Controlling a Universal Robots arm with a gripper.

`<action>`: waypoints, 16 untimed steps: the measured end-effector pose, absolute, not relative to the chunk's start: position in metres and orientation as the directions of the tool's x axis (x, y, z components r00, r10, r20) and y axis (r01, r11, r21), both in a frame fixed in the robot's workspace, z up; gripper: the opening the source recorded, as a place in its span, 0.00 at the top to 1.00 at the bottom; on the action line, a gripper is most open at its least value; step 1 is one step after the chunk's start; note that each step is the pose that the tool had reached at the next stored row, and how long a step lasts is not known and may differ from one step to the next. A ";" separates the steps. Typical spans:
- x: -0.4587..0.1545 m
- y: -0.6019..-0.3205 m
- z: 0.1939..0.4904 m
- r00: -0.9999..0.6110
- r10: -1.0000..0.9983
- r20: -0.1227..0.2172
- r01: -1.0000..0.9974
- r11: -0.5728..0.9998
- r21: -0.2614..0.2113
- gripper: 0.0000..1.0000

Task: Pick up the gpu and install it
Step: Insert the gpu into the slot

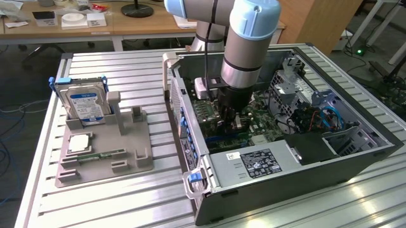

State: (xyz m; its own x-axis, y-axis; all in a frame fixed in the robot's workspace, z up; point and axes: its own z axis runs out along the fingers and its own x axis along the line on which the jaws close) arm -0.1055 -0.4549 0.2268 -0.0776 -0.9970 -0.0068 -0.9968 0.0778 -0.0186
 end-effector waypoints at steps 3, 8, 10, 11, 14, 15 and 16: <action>-0.106 -0.455 0.227 -0.078 -0.997 -0.007 -0.997 0.078 -0.019 0.72; -0.106 -0.456 0.227 -0.078 -0.997 -0.007 -0.997 0.078 -0.018 0.72; -0.106 -0.456 0.227 -0.078 -0.997 -0.007 -0.997 0.078 -0.018 0.72; -0.106 -0.456 0.227 -0.078 -0.997 -0.007 -0.997 0.078 -0.018 0.72; -0.106 -0.456 0.226 -0.078 -0.997 -0.006 -0.997 0.078 -0.018 0.72; -0.106 -0.456 0.226 -0.078 -0.997 -0.007 -0.997 0.078 -0.018 0.72; -0.106 -0.456 0.226 -0.078 -0.997 -0.007 -0.997 0.078 -0.018 0.72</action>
